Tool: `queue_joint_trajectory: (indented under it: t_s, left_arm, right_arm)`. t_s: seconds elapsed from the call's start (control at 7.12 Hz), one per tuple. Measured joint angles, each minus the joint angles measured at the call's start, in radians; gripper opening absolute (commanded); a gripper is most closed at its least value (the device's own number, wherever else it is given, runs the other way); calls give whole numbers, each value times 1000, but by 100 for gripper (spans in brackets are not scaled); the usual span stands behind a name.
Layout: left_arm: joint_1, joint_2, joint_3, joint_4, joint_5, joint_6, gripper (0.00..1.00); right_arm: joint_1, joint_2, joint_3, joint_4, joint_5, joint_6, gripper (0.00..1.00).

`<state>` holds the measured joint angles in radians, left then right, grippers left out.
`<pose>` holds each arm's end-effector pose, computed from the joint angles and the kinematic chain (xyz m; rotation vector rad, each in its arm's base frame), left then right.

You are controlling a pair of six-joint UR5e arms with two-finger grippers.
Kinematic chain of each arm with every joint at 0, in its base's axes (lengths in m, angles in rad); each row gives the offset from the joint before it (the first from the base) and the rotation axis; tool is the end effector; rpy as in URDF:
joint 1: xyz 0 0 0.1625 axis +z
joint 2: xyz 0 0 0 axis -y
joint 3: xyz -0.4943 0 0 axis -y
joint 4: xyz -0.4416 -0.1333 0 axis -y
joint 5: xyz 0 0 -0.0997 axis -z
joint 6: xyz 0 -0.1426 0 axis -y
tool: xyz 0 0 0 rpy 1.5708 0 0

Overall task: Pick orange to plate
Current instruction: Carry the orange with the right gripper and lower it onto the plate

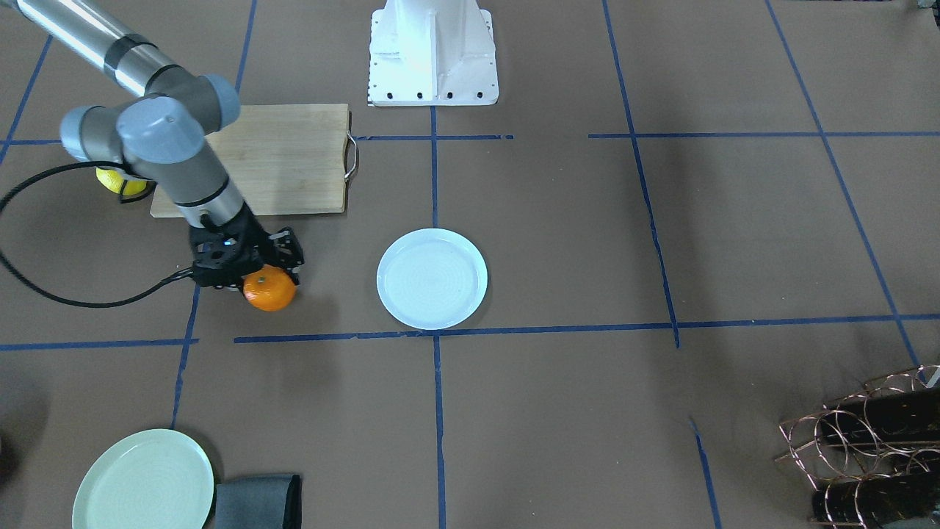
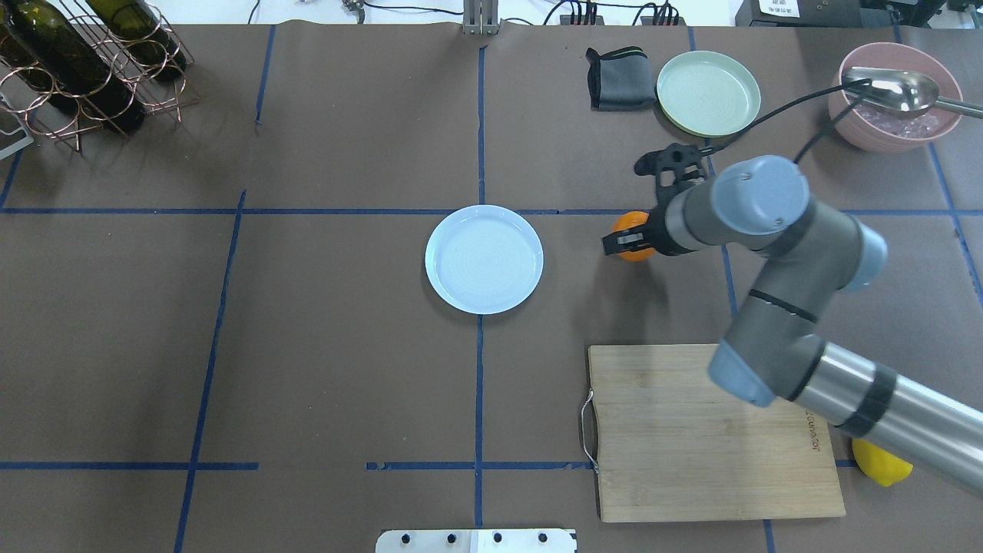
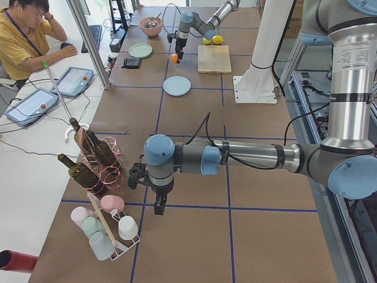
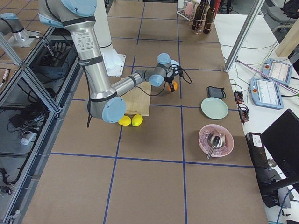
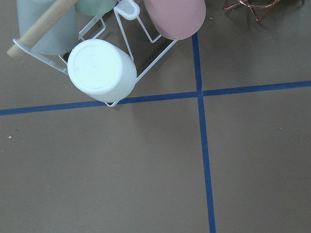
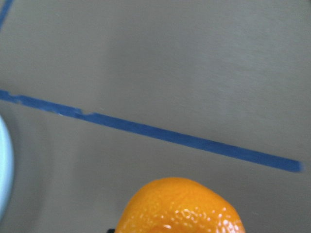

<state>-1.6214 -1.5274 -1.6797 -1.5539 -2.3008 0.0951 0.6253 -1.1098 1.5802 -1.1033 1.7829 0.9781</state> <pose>-0.0647 -0.5214 0.7287 0.0995 0.7246 0.0602 -0.5759 -0.5432 0.4071 0.3734 -0.8784 -0.0694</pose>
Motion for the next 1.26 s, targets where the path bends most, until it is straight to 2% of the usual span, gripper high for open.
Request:
queue_joint_trajectory:
  t_s: [0.28, 0.42, 0.7, 0.84, 1.12, 1.26]
  left_arm:
    - [0, -1, 1, -1, 0, 0, 100]
    - [0, -1, 1, -1, 0, 0, 100]
    - [0, 0, 2, -1, 0, 0, 100]
    - [0, 0, 1, 0, 0, 0, 100]
    - [0, 1, 1, 0, 0, 0, 100]
    - [0, 0, 1, 0, 0, 0, 100]
  right_arm:
    - [-81, 232, -70, -173, -108, 116, 21]
    - [-112, 291, -96, -224, -143, 142, 21]
    - [-158, 368, -191, -252, -212, 183, 22]
    - [-168, 382, -220, -255, -223, 189, 31]
    - [-178, 386, -240, -256, -227, 192, 100]
    - [-181, 385, -243, -256, -227, 192, 100]
